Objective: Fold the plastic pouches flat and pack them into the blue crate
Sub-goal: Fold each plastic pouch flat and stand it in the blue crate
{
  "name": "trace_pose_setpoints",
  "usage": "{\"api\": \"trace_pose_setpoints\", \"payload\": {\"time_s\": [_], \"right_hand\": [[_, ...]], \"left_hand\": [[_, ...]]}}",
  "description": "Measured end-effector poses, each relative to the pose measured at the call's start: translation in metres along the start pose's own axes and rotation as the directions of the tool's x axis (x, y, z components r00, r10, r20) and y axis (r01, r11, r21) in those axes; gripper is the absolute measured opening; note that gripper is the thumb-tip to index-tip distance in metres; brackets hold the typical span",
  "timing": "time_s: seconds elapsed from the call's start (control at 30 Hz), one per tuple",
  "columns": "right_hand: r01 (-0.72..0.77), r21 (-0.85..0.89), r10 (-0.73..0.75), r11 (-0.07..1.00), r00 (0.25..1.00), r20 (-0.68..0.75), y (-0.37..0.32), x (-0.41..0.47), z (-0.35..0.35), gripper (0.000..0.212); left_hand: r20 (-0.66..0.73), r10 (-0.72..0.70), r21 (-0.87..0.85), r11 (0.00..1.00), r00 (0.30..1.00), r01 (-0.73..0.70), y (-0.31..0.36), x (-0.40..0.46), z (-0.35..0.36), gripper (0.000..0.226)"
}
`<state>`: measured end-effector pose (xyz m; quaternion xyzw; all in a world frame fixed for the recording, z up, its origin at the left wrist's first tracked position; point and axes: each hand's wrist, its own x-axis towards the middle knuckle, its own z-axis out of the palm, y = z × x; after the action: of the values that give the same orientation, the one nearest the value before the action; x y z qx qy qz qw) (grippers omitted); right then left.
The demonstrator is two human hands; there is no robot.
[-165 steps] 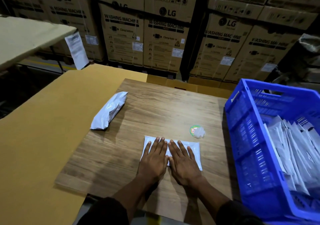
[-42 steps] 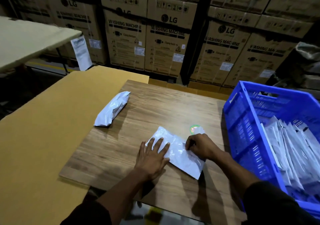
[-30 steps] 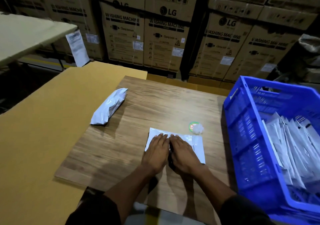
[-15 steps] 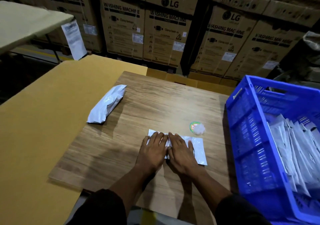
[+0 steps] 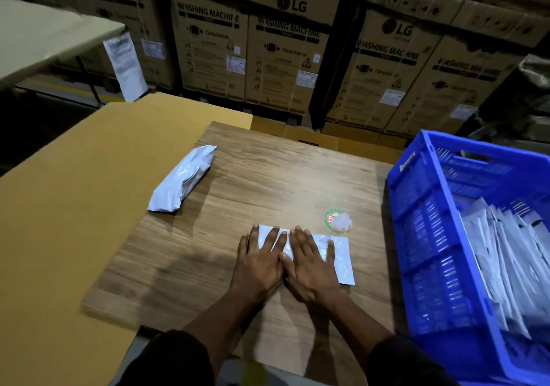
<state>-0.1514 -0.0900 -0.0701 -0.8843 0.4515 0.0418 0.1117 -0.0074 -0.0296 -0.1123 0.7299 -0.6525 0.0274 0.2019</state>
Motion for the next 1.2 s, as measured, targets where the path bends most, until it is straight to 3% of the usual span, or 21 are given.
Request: {"api": "trace_pose_setpoints", "payload": {"time_s": [0.23,0.5,0.7,0.8,0.87,1.03,1.2], "right_hand": [[-0.047,-0.017,0.047,0.999,0.998,-0.037,0.035,-0.016,0.004,0.095],[-0.085,-0.056,0.085,0.995,0.996,-0.002,0.054,-0.023,0.005,0.083],[-0.103,-0.053,0.104,0.993,0.994,0.015,0.063,-0.029,0.002,0.095],[-0.100,-0.037,0.102,0.994,0.994,0.038,0.060,-0.030,-0.006,0.084],[-0.050,-0.096,0.043,0.994,0.996,-0.073,0.050,-0.026,-0.008,0.073],[0.142,-0.058,-0.146,0.988,0.988,-0.058,0.010,-0.003,-0.005,0.065],[0.121,0.002,-0.121,0.993,0.992,-0.029,0.013,0.001,0.003,0.060]], "left_hand": [[0.049,-0.048,0.015,0.999,0.998,0.048,0.002,-0.002,0.004,0.052],[0.093,-0.081,-0.017,0.996,0.992,0.083,-0.002,-0.006,-0.001,0.057],[0.091,-0.038,-0.017,0.999,0.995,0.040,-0.007,-0.012,-0.005,0.062],[0.050,-0.129,-0.021,0.991,0.990,0.130,-0.006,-0.009,-0.008,0.065],[0.006,-0.159,-0.070,0.985,0.987,0.159,-0.009,-0.004,-0.008,0.061],[-0.123,0.114,-0.092,0.988,0.986,-0.126,-0.002,0.011,0.002,0.047],[-0.154,0.104,-0.052,0.992,0.983,-0.113,-0.008,-0.004,0.003,0.045]]}}
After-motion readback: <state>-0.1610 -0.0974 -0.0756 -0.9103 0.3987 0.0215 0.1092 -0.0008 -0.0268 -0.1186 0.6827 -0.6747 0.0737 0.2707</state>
